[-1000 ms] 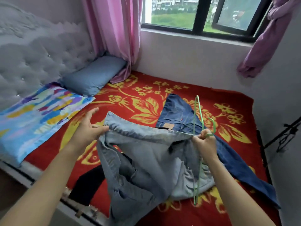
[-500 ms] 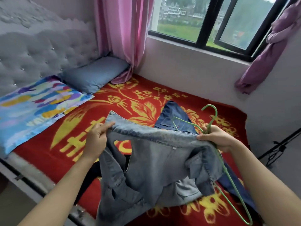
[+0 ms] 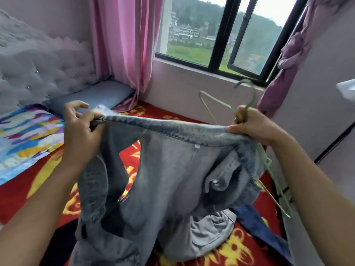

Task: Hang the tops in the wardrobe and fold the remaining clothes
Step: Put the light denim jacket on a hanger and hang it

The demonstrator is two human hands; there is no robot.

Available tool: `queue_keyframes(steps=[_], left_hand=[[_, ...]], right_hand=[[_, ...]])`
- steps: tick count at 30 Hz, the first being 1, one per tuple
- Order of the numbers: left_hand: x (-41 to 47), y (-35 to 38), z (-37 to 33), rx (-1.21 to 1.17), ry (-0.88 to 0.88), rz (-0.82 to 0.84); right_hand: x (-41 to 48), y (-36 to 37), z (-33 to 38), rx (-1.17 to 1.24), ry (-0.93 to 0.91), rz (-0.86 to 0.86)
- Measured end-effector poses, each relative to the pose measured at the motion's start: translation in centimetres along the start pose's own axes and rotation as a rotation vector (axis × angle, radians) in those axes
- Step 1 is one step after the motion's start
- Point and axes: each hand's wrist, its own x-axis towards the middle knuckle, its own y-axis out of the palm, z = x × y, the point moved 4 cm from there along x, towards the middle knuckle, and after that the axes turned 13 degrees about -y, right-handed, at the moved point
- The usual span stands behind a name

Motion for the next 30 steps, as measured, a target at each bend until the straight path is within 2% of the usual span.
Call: queue_keyframes(steps=[1, 3, 7, 9, 15, 18, 21, 24, 30], left_hand=[[-0.2, 0.2, 0.2, 0.072, 0.018, -0.012], [-1.0, 0.9, 1.1, 0.191, 0.044, 0.039], [-3.5, 2.1, 2.4, 0.139, -0.131, 0.325], [-4.8, 2.5, 1.8, 0.124, -0.099, 0.389], [-4.9, 2.1, -1.6, 0.022, -0.037, 0.335], [-4.9, 2.4, -2.4, 0.055, -0.052, 0.314], [-5.2, 3.2, -2.6, 0.102, -0.077, 0.303], [-5.6, 3.9, -3.0, 0.087, -0.108, 0.283], [-5.5, 5.7, -5.1, 0.08, -0.135, 0.303]], right_hand=[[-0.2, 1.1, -0.8, -0.063, 0.019, 0.036], [-1.1, 3.9, -3.5, -0.028, 0.078, 0.072], [-4.2, 10.9, -9.9, 0.012, 0.242, 0.152], [-6.0, 14.3, -12.3, 0.031, 0.319, 0.148], [-9.5, 19.6, -16.0, 0.128, 0.514, -0.037], [-11.7, 21.4, -16.7, 0.191, 0.545, -0.028], [-13.9, 23.1, -16.4, 0.237, 0.511, 0.013], [-16.0, 25.1, -16.0, 0.135, 0.462, 0.057], [-16.9, 27.7, -14.7, 0.052, 0.39, -0.004]])
